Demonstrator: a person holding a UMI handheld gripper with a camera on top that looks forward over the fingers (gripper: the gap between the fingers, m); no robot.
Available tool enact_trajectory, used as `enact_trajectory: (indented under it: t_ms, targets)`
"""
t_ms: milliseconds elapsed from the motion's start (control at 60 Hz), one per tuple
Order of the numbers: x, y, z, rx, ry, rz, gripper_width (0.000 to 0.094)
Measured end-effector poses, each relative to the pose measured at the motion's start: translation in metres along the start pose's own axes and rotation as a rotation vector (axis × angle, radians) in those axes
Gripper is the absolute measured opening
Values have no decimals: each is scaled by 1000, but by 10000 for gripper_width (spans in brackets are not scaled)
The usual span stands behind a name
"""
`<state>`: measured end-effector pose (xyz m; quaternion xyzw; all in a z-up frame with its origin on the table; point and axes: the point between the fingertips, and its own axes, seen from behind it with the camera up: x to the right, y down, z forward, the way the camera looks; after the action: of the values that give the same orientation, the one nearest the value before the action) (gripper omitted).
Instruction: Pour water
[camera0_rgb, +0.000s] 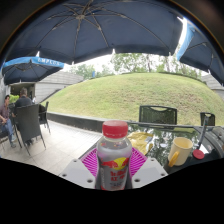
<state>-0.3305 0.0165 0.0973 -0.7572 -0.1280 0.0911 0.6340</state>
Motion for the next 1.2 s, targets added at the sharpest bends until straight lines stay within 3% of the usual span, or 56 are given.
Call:
enact_trajectory:
  t_ms: [217, 383, 533, 800, 1000, 1100, 1200]
  targets:
    - [10, -24, 14, 18, -88, 252, 349]
    - [70, -57, 30, 56, -166, 861, 351]
    - [131, -82, 37, 159, -233, 1366, 358]
    - [179, -66, 43, 106, -294, 1958, 369]
    - [182, -62, 47, 87, -306, 2043, 370]
    - [158, -76, 41, 33, -358, 1859, 369]
    - [173, -121, 24, 140, -315, 1403, 373]
